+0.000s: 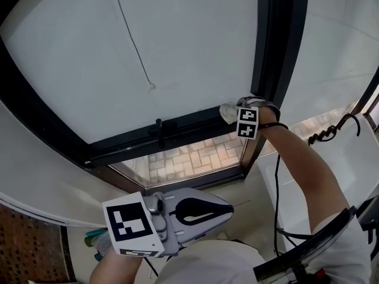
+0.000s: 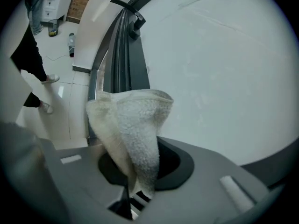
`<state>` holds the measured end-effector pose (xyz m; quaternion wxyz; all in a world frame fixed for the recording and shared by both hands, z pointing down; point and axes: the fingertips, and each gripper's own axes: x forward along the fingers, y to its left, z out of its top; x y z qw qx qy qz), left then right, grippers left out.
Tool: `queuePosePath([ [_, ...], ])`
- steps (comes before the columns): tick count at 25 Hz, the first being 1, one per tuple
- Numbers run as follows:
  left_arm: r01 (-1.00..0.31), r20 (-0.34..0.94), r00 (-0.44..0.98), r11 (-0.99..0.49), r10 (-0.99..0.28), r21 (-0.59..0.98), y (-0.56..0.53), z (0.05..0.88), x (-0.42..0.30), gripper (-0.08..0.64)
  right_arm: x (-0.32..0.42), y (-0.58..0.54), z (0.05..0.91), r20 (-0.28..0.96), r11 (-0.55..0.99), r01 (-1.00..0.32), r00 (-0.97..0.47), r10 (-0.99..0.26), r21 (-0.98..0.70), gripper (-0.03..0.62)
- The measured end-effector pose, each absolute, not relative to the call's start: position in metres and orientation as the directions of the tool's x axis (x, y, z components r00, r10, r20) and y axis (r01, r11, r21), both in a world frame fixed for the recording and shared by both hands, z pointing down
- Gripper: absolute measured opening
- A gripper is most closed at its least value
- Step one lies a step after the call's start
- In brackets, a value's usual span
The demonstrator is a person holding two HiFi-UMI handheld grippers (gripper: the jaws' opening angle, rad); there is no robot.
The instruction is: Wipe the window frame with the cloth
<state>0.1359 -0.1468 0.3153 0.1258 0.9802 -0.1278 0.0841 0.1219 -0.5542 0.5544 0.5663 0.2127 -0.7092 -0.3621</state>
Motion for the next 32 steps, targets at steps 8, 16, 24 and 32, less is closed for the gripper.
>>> queuePosePath([
  [8, -0.283, 0.2, 0.951, -0.921, -0.235, 0.267, -0.146, 0.321, 0.141, 0.021, 0.153, -0.507, 0.562, 0.664, 0.683, 0.049, -0.291, -0.688, 0.729, 0.071],
  [16, -0.418, 0.184, 0.906, -0.87, -0.38, 0.263, -0.148, 0.336, 0.11, 0.021, 0.224, -0.405, 0.659, 0.784, 0.829, -0.22, -0.272, -0.558, 0.514, 0.072],
  [24, -0.474, 0.202, 0.875, -0.865, -0.441, 0.164, -0.091, 0.356, 0.035, 0.021, 0.223, -0.26, 0.62, 0.72, 0.761, -0.586, -0.398, -0.569, 0.278, 0.072],
  [32, -0.532, 0.206, 0.846, -0.807, -0.493, 0.257, -0.047, 0.348, 0.018, 0.021, 0.22, -0.164, 0.48, 0.533, 0.7, -0.713, -0.608, -0.589, -0.04, 0.074],
])
